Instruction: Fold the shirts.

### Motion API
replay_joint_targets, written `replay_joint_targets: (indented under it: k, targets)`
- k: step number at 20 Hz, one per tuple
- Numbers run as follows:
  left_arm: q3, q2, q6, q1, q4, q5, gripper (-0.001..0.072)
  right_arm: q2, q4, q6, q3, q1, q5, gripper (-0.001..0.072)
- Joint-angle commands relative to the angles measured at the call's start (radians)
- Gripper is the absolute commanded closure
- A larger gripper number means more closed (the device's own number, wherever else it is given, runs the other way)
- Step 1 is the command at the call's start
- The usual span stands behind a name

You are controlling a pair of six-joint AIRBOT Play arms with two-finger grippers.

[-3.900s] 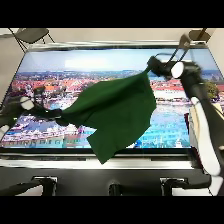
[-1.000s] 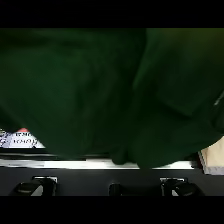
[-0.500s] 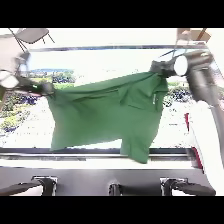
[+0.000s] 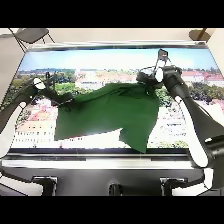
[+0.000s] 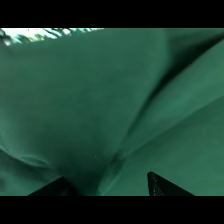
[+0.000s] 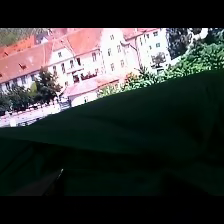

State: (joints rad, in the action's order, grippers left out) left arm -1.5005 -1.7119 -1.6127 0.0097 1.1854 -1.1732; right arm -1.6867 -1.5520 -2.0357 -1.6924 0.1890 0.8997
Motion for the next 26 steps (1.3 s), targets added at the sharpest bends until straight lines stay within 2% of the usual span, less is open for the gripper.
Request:
replay_joint_targets:
  k: [1, 2, 3, 4, 7, 8, 9, 13, 15, 21, 22, 23, 24, 26]
  targets:
    - [-0.116, -0.019, 0.092, 0.096, -0.052, -0.259, 0.0156, 0.02, -0.005, 0.136, -0.074, -0.081, 0.215, 0.0049]
    - [-0.134, -0.009, 0.099, 0.143, -0.052, -0.346, 0.0157, 0.034, 0.008, 0.179, -0.092, -0.138, 0.291, 0.0054]
    - [-0.129, 0.008, 0.099, 0.188, -0.052, -0.414, 0.0157, 0.048, 0.033, 0.215, -0.097, -0.208, 0.375, 0.0108]
    - [-0.101, 0.034, 0.099, 0.233, -0.052, -0.458, 0.0159, 0.055, 0.062, 0.238, -0.097, -0.272, 0.465, 0.0118]
    - [0.133, 0.157, 0.126, 0.338, -0.051, -0.44, 0.0184, 0.055, 0.135, 0.365, -0.068, -0.428, 0.703, 0.0119]
    - [0.235, 0.196, 0.145, 0.363, -0.05, -0.402, 0.0184, 0.055, 0.147, 0.406, -0.051, -0.461, 0.753, 0.0188]
    - [0.335, 0.226, 0.174, 0.386, -0.049, -0.355, 0.0184, 0.055, 0.161, 0.417, -0.037, -0.484, 0.774, 0.0225]
    - [0.584, 0.244, 0.254, 0.442, -0.052, -0.261, 0.0186, 0.054, 0.2, 0.422, 0.016, -0.482, 0.772, 0.0224]
    - [0.618, 0.244, 0.285, 0.443, -0.053, -0.204, 0.0249, 0.054, 0.208, 0.431, 0.039, -0.457, 0.76, 0.0224]
    - [0.644, 0.243, 0.286, 0.401, -0.133, -0.113, 0.0256, 0.052, 0.206, 0.454, 0.045, -0.391, 0.717, 0.0224]
    - [0.65, 0.243, 0.272, 0.385, -0.131, -0.093, 0.0332, 0.052, 0.206, 0.454, 0.045, -0.389, 0.717, 0.0224]
    - [0.657, 0.243, 0.251, 0.371, -0.132, -0.063, 0.0442, 0.052, 0.204, 0.454, 0.045, -0.389, 0.721, 0.0224]
    - [0.662, 0.243, 0.235, 0.358, -0.132, -0.039, 0.0476, 0.052, 0.202, 0.454, 0.048, -0.389, 0.726, 0.0223]
    - [0.663, 0.244, 0.236, 0.341, -0.132, -0.03, 0.0672, 0.052, 0.207, 0.454, 0.078, -0.389, 0.727, 0.022]
